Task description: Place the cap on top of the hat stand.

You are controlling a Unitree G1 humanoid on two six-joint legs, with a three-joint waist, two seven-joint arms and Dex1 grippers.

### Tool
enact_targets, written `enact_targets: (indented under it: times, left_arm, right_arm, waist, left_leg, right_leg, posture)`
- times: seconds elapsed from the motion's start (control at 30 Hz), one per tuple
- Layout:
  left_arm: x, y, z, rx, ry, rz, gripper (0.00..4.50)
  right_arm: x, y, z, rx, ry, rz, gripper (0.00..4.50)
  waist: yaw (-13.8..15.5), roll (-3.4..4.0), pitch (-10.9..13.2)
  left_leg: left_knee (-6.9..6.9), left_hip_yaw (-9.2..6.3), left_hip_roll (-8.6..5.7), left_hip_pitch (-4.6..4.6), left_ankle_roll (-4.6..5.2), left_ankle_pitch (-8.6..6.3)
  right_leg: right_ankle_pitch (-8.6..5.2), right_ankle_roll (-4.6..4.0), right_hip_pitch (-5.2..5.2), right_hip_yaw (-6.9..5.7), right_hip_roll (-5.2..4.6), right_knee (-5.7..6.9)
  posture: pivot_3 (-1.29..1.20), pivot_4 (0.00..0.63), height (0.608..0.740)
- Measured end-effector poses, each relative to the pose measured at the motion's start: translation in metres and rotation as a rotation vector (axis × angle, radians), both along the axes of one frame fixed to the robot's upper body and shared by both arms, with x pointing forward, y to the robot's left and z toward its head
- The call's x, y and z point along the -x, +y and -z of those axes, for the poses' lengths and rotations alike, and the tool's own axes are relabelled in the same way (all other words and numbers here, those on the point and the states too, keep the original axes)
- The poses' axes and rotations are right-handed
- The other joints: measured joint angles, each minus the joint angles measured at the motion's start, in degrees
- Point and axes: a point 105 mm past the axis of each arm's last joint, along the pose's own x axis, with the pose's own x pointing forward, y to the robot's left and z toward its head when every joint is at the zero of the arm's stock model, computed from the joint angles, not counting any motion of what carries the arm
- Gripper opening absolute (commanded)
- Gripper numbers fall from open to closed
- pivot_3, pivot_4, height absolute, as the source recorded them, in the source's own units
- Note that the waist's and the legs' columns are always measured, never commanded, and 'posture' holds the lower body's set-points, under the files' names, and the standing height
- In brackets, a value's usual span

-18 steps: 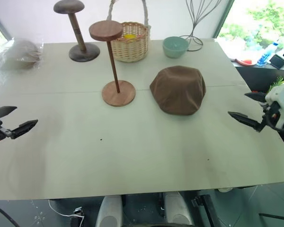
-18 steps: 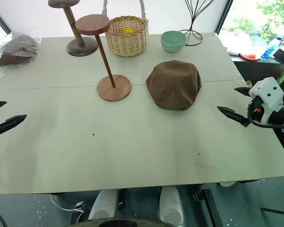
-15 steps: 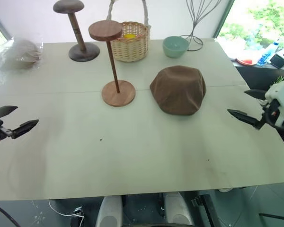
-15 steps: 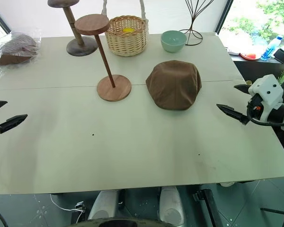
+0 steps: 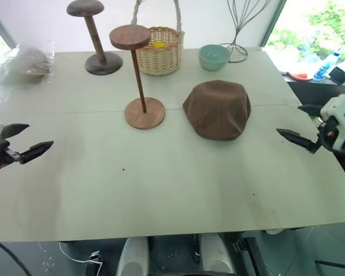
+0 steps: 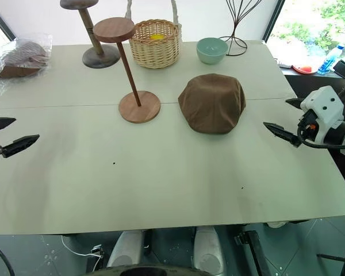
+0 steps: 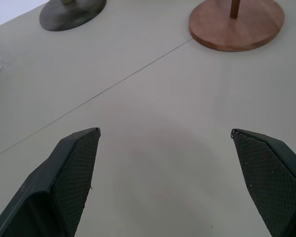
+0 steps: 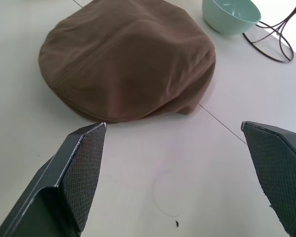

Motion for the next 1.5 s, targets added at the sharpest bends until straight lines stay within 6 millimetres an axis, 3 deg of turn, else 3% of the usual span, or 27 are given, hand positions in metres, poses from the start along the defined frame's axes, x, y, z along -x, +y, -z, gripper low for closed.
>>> enact_targets:
  times: [0.17,0.33,0.47,0.73,0.9,1.23,1.5]
  left_arm:
    - [-0.008,-0.04,-0.032,0.019,0.026,0.213,4.45]
    - [-0.012,-0.093,-0.044,0.015,0.094,0.483,4.45]
    - [-0.002,-0.136,-0.053,0.033,0.186,0.744,4.45]
    - [0.001,-0.186,-0.058,0.081,0.263,1.01,4.45]
    - [0.0,-0.194,-0.054,0.08,0.289,1.049,4.45]
    - [-0.005,-0.199,-0.058,0.084,0.273,1.051,4.45]
    - [-0.007,-0.2,-0.058,0.095,0.273,1.032,4.45]
  right_arm:
    - [-0.002,0.013,-0.025,0.126,-0.035,-0.007,4.5]
    - [0.001,0.057,-0.033,0.198,-0.042,-0.061,4.5]
    - [0.008,0.102,-0.012,0.304,-0.05,-0.123,4.5]
    - [-0.001,0.124,0.052,0.467,-0.05,-0.068,4.5]
    - [-0.012,0.121,0.093,0.579,-0.032,-0.035,4.5]
    - [-0.055,0.138,0.096,0.678,-0.239,0.0,4.5]
    - [-0.095,0.136,0.095,0.759,-0.333,0.042,4.5]
  waist:
    - [-0.2,0.01,0.0]
    - [-0.1,0.01,0.0]
    - [-0.1,-0.02,0.0]
    - [-0.1,-0.08,0.0]
    - [-0.2,-0.1,0.0]
    - [-0.5,-0.26,-0.1]
    - [-0.4,-0.32,-0.1]
  left_leg:
    - [0.02,0.0,0.0,0.02,-0.01,0.01]
    - [0.01,-0.03,0.01,0.01,0.01,0.02]
    - [0.08,-0.04,0.0,-0.03,0.02,0.02]
    - [0.64,-0.12,-0.01,-0.07,0.04,0.01]
    - [0.7,-0.16,-0.02,-0.08,0.07,0.0]
    - [0.83,-0.22,-0.01,0.05,0.07,0.01]
    - [0.86,-0.25,-0.02,0.08,0.08,0.02]
  right_leg:
    - [0.0,0.01,0.01,0.01,0.0,0.03]
    - [0.0,0.02,0.0,0.01,0.06,0.08]
    - [-0.01,0.04,0.02,0.03,0.06,0.06]
    - [-0.05,0.11,0.22,0.02,0.07,0.18]
    - [0.0,0.03,0.21,0.06,0.07,0.32]
    - [-0.03,0.08,0.37,0.06,0.11,0.42]
    - [0.01,0.04,0.45,0.06,0.12,0.44]
  posture:
    - [0.0,0.15,0.728]
    - [0.0,0.15,0.728]
    - [0.0,0.15,0.728]
    - [0.0,0.15,0.728]
    - [0.0,0.15,0.728]
    - [0.0,0.15,0.728]
    - [0.0,0.15,0.728]
